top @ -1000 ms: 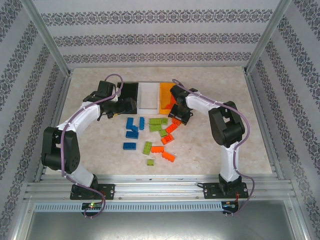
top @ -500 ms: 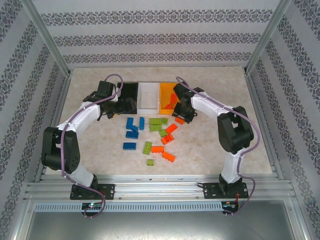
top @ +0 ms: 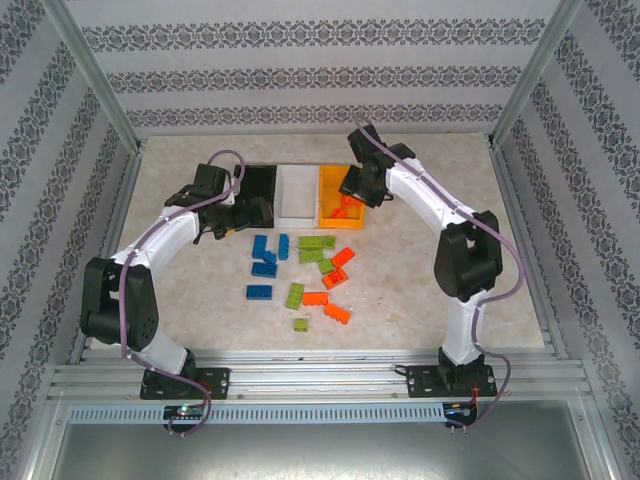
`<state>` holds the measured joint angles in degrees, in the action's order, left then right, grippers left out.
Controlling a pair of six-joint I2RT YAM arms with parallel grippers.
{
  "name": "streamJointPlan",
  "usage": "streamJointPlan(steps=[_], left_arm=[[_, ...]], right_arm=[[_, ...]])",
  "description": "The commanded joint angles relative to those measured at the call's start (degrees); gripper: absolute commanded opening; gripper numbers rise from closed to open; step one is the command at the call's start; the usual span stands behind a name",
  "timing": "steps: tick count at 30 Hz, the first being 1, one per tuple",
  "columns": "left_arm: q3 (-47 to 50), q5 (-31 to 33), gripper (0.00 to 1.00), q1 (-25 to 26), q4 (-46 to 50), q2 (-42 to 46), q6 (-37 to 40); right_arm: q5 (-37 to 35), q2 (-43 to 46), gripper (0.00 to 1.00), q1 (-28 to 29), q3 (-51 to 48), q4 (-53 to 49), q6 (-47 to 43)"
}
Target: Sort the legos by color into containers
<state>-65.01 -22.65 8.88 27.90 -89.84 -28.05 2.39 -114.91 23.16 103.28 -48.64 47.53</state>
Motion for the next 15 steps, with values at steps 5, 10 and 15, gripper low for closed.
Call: streamJointPlan(steps=[5,10,15], left_arm=[[1.0,0.7,1.00,-0.2,4.9,2.8,-0.1],[2.2,0.9,1.00,-0.3,5.7,3.6,-0.4],[2.7,0.4,1.00,0.0,4.5,3.3,-1.2]], right_arm=[[1.2,-10.8,0.56,-1.7,12.2,-4.7,-3.8],[1.8,-11.6,0.64,-2.1,14.3,-5.1,-4.9],[3.0,-8.2,0.79,-2.7,11.1,-5.0,-6.9]])
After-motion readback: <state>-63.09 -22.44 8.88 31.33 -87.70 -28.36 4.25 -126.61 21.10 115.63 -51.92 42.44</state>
